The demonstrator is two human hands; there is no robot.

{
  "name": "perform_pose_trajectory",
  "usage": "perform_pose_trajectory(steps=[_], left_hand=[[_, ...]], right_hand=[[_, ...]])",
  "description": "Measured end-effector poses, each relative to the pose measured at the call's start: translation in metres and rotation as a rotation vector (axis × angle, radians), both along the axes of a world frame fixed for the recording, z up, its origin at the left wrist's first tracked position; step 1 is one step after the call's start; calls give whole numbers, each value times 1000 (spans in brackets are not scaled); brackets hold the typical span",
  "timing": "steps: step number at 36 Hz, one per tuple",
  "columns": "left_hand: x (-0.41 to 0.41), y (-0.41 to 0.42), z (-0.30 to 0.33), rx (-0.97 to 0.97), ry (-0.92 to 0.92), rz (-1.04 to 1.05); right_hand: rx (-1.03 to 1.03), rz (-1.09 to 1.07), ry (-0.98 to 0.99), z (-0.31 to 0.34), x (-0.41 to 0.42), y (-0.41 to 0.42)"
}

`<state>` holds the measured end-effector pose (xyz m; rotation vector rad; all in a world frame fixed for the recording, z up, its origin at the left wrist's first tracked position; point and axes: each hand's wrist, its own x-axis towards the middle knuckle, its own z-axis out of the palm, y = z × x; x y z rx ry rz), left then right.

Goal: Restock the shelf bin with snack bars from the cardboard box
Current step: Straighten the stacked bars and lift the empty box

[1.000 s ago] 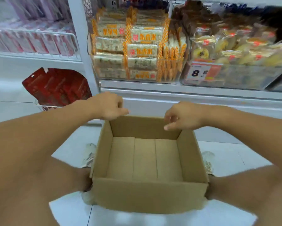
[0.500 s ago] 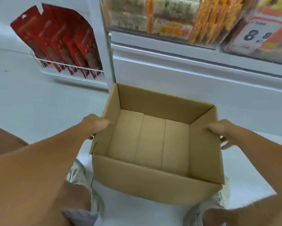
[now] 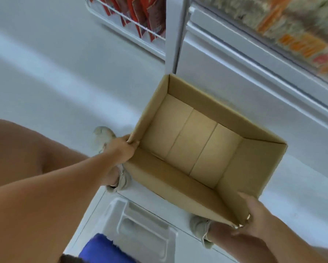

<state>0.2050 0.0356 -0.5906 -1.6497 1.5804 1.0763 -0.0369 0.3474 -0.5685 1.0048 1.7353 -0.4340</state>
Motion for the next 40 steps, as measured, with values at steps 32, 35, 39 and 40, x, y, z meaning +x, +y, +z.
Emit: perform_pose_trajectory(steps=[32, 35, 39, 40], left_hand=[[246, 29, 268, -36, 59, 1213], [280, 37, 286, -6, 120, 1476], [312, 52, 309, -10, 151, 1703], [318, 55, 314, -17, 154, 1752]], right_hand=[[-215, 1135, 45, 240, 98, -294], [-244, 1316, 76, 252, 139, -353], [-281, 1561, 97, 269, 199, -428], [-287, 1609, 96, 273, 217, -446]])
